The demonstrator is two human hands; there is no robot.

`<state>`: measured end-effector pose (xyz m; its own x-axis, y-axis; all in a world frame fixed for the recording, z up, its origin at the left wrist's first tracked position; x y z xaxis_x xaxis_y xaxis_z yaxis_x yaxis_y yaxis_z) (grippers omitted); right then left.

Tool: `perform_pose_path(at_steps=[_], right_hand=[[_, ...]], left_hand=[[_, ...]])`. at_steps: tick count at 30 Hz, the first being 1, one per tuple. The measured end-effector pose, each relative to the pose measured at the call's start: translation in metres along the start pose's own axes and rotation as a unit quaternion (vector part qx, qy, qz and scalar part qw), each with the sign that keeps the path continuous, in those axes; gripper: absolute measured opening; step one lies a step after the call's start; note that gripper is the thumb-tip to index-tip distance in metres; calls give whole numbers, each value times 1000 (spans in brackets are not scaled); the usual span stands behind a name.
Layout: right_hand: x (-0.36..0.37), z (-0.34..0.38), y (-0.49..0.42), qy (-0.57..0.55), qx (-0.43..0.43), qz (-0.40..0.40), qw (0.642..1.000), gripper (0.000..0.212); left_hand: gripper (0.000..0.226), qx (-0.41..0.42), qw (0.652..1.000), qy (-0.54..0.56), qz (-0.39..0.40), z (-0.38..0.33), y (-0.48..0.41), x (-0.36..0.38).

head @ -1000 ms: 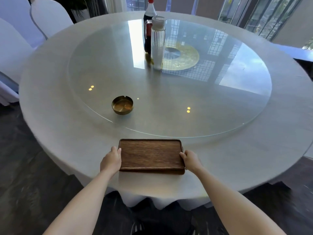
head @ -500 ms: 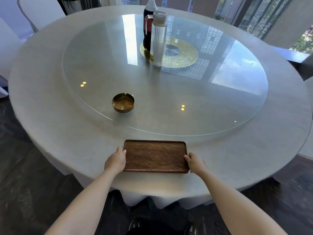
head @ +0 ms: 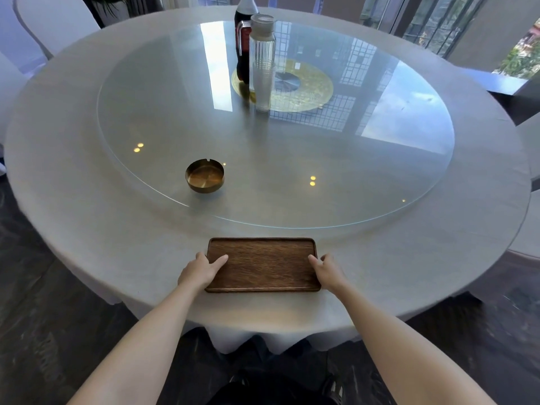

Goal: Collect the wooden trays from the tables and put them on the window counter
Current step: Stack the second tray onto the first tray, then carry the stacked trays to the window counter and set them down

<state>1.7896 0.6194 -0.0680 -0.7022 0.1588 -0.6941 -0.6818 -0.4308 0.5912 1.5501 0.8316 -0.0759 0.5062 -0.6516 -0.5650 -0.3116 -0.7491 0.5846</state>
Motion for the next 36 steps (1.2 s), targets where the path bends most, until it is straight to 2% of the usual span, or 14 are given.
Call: perform_pose_path(at_steps=[5,10,14,21,25,31,36], right_hand=[[13,-5,-5,-35,13,26,999,36],[16,-3,-3,-66,21,9,998,48],[17,-12,-1,-114,29,28,993,50],[-18,-64,18,-194,58,6,979,51],[-68,-117,34,-209,86,-52,973,50],[-170,-227,68,-222,129,-165,952,49],[-269,-335,105,-234,158,-251,926,45]], left_hand=[[84,-16,1000,11,19,4,-4,5],[72,-7,1000,20,20,2,-7,4],[70,8,1000,19,21,-5,-4,8],[65,80,996,11,42,-69,18,41],[66,129,988,-5,84,-128,38,94],[39,232,957,-30,172,-240,100,215],[46,264,933,-29,243,-336,173,332]])
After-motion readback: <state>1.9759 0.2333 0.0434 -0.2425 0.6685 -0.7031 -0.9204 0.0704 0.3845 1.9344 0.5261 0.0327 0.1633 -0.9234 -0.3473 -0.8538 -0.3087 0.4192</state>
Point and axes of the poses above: each hand's wrist, its own y-axis away from the middle knuckle, its own x-axis out of the palm, z = x × y, the point moved 8 cm from there along -y, towards the middle knuckle, and after that the axes turned 13 degrees about y, right-handed, at the moved point
